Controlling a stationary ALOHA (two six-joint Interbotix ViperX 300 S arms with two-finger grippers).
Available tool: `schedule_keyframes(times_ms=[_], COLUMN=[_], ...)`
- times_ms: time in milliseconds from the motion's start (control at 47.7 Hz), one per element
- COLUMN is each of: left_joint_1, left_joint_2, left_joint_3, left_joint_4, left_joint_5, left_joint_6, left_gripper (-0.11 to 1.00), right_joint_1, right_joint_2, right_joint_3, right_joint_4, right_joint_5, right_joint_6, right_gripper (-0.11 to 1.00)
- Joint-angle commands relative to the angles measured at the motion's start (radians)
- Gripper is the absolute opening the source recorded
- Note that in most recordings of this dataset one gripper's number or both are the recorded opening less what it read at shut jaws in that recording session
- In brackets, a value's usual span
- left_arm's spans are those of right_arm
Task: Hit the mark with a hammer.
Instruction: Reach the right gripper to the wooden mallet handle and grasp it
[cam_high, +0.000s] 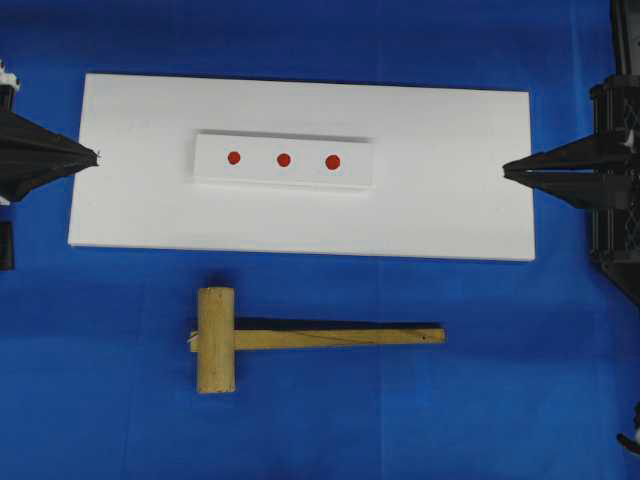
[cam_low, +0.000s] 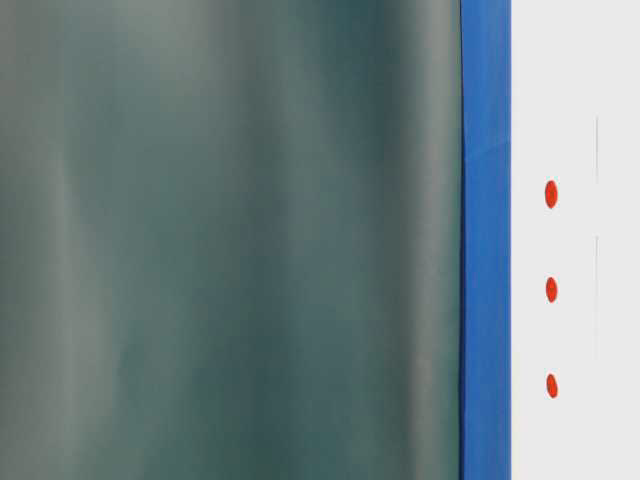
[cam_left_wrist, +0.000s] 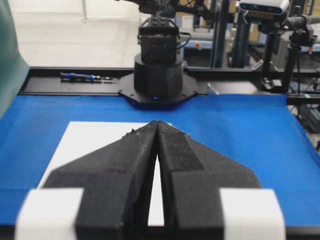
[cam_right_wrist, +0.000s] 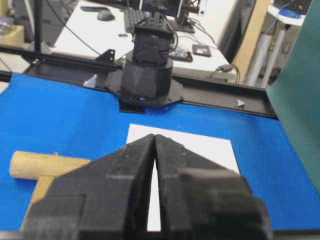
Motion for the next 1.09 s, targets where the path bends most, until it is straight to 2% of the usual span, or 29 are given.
schedule_keyframes(times_ms=[0,105,273,461,545,629,692,881,944,986,1069], left_joint_1=[-0.028,-0.028,-0.029,-0.028,-0.029,-0.029,-0.029,-0.028,-0.028,-0.028,-0.028], left_joint_2=[0.002,0.002,0.006,0.006,0.008,0.006,0.005,0.002,0.000,0.002,0.002], left_joint_3=[-0.018,-0.018,-0.017,-0.015,-0.015,-0.015,-0.015,-0.015,-0.014,-0.014,-0.011], left_joint_4=[-0.006,-0.008,-0.008,-0.008,-0.008,-0.008,-0.008,-0.008,-0.008,-0.009,-0.008], left_joint_5=[-0.003,0.005,0.006,0.018,0.023,0.021,0.021,0.023,0.023,0.023,0.021], left_joint_6=[-0.005,-0.005,-0.005,-0.005,-0.005,-0.006,-0.006,-0.006,-0.006,-0.006,-0.006], left_gripper=[0.00,0.00,0.00,0.00,0.00,0.00,0.00,0.00,0.00,0.00,0.00], right_joint_1=[0.009,0.032,0.089,0.175,0.196,0.209,0.215,0.238,0.247,0.256,0.267], right_joint_2=[0.014,0.046,0.132,0.304,0.387,0.480,0.543,0.724,0.779,0.827,0.899], right_joint_3=[-0.034,-0.060,-0.114,-0.202,-0.239,-0.279,-0.307,-0.380,-0.394,-0.402,-0.414], right_joint_4=[0.000,0.003,0.003,0.003,0.006,0.009,0.009,0.025,0.037,0.054,0.092], right_joint_5=[0.000,0.032,0.067,0.074,0.074,0.072,0.074,0.061,0.037,0.002,-0.071], right_joint_6=[0.009,0.021,0.052,0.069,0.075,0.095,0.109,0.147,0.155,0.155,0.156], right_gripper=[0.00,-0.06,-0.06,-0.06,-0.02,0.07,0.19,0.74,0.89,0.91,0.87])
